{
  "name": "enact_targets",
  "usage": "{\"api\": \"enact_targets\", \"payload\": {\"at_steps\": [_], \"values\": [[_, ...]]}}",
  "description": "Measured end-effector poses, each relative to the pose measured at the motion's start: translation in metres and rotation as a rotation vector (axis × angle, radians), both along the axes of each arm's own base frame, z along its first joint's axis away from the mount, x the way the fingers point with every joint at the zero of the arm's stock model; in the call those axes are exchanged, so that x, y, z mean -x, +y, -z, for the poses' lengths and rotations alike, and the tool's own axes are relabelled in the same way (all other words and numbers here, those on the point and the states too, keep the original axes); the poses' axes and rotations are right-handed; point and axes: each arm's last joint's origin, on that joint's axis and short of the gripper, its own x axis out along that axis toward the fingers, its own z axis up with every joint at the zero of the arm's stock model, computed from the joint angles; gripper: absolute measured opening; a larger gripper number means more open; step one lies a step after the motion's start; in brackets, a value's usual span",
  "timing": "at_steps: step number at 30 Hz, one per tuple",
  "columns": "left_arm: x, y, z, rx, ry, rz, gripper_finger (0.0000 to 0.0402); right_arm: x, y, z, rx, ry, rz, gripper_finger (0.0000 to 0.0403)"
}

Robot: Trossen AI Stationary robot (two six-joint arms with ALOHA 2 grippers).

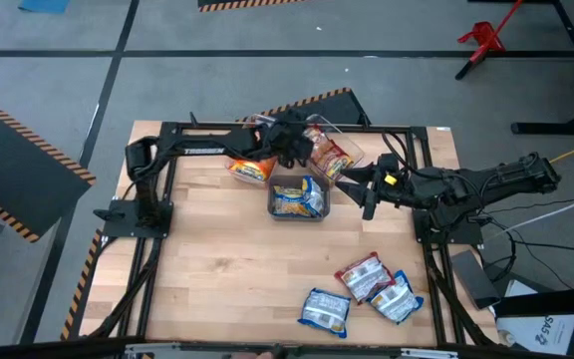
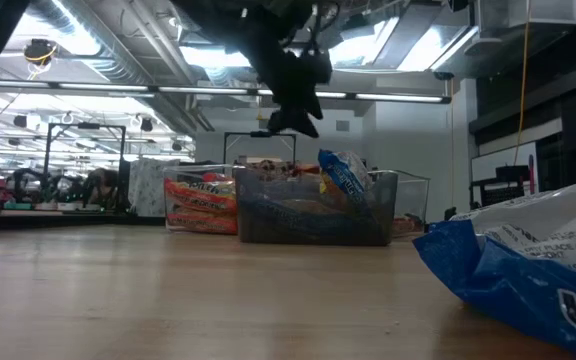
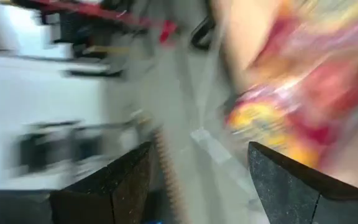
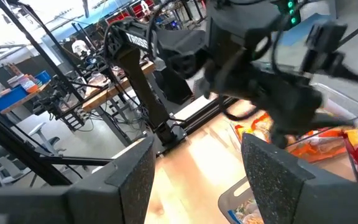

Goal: Sort Maruchan noodles
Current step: Put the red noodle pack into the right transparent bin

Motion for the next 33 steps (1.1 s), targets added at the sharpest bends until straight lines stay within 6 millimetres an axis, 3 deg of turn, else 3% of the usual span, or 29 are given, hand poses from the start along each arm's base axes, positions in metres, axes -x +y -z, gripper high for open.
{"api": "enact_targets", "payload": {"at_steps": [3,7,13,19,23,29,33], "values": [[0.004,-0.006,-0.005,0.215,-0.096,0.077,0.0255,0.0,0.0,0.0,0.008,0.003,-0.001,0.0221],[0.001,-0.009,0.004,0.408,-0.163,0.092,0.0254,0.0,0.0,0.001,0.011,0.009,0.005,0.0221],[-0.008,-0.003,0.036,0.383,-0.078,0.017,0.0252,0.0,0.0,0.001,0.012,0.011,0.006,0.0221],[-0.009,0.007,0.053,0.353,-0.03,-0.045,0.0252,0.0,0.0,0.001,0.012,0.011,0.006,0.0221],[-0.008,0.009,0.047,0.356,-0.043,-0.102,0.0251,0.0,0.0,0.001,0.013,0.017,0.006,0.0221],[-0.007,0.022,0.013,0.418,-0.101,-0.165,0.0251,0.0,0.0,0.002,0.015,0.019,0.006,0.0221],[-0.004,0.03,0.008,0.438,-0.123,-0.186,0.0251,0.0,0.0,0.002,0.021,0.025,0.005,0.0221]]}}
